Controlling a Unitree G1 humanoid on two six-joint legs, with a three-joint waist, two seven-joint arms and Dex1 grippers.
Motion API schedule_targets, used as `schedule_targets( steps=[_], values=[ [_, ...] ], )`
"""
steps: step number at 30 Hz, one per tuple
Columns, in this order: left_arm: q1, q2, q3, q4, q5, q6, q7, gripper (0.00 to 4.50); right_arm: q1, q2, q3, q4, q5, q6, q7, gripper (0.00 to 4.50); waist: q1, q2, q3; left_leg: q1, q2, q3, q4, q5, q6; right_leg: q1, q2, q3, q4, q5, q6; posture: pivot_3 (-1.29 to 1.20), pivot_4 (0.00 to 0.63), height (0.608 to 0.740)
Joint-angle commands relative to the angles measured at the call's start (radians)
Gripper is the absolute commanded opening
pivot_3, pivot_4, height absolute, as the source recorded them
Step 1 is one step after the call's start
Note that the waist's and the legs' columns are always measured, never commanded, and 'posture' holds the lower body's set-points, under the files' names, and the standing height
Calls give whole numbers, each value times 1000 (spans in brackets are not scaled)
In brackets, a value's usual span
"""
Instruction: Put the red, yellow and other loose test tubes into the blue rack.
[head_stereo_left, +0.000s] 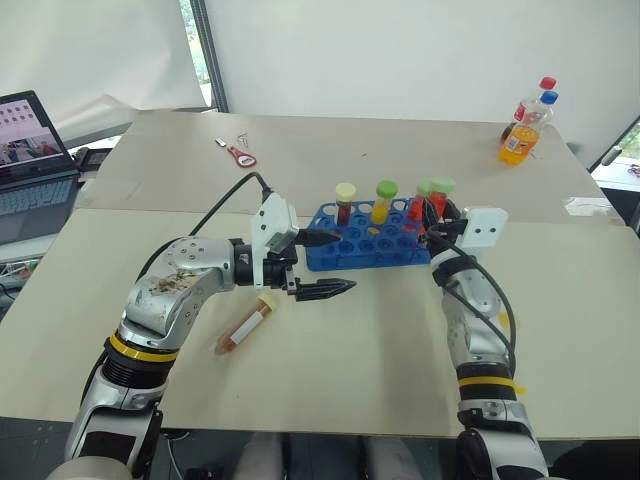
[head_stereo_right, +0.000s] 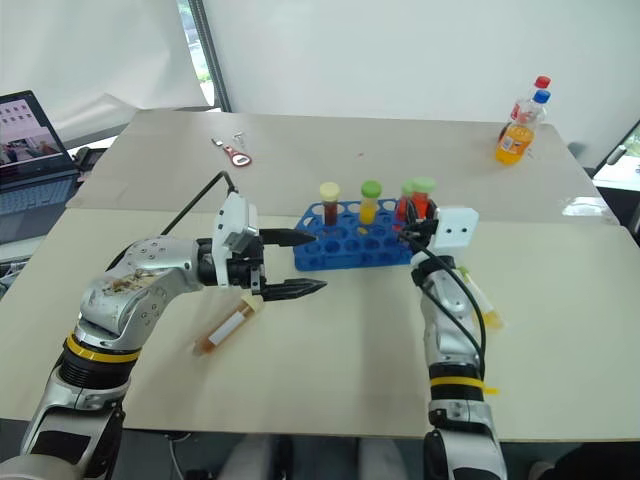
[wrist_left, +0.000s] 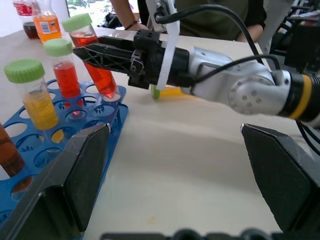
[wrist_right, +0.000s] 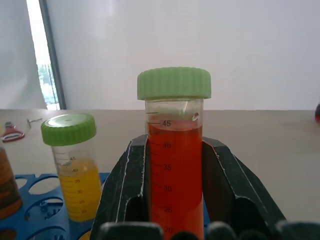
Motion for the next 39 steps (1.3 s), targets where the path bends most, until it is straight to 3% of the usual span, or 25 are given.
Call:
schedule_targets(
  steps=[1,6,8,15,21,25,27,30,34,39],
  values=[
    [-28,-10,24,-47,-27,19,22,4500,25,30,10,-26,6,-13,-28,996,0,0,0,0,0,0,0,0,0,0,0,0,0,0,0,0,150,691],
    [-36,-22,17,-51,-27,31,41,4500,45,54,12,-33,11,-34,-32,996,-2,0,0,0,0,0,0,0,0,0,0,0,0,0,0,0,150,691],
    [-38,-26,15,-51,-27,32,46,4500,55,54,2,-39,15,-42,-39,2040,-2,0,0,0,0,0,0,0,0,0,0,0,0,0,0,0,150,691],
    [-41,-46,9,-51,-23,32,75,4500,140,-4,3,-194,27,64,-12,4405,5,0,0,-1,0,-1,0,0,0,0,0,0,0,0,0,0,150,691],
    [-33,-20,-13,-59,2,26,65,4500,375,-254,-29,-625,185,424,157,4459,8,0,0,-3,-1,-2,0,0,1,0,0,-1,-1,0,0,0,150,691],
    [-33,56,-53,-56,40,-25,-35,4500,361,-556,-155,-748,344,867,232,4459,2,3,2,-2,-1,-2,0,0,1,0,0,0,-4,0,0,0,150,691],
    [-27,84,-62,-68,27,-41,-89,4500,317,-693,-156,-731,379,1051,254,4459,3,3,2,-1,-1,-2,0,0,1,1,0,0,-4,0,0,0,150,691],
    [-13,110,-75,-79,25,-79,-155,4500,214,-815,-130,-634,413,1254,285,4459,4,3,1,0,0,0,-1,0,1,3,2,0,-5,-1,-1,0,150,691],
    [2,122,-87,-89,21,-114,-222,4500,97,-942,0,-482,408,1347,407,4459,8,3,1,-2,-1,2,-1,0,1,2,2,0,-9,-1,-1,0,150,691],
    [12,119,-103,-94,32,-146,-262,4500,-12,-995,193,-331,335,1314,525,4459,10,3,1,-4,-1,2,-1,-1,3,2,1,-1,-13,0,0,0,150,691]
  ],
)
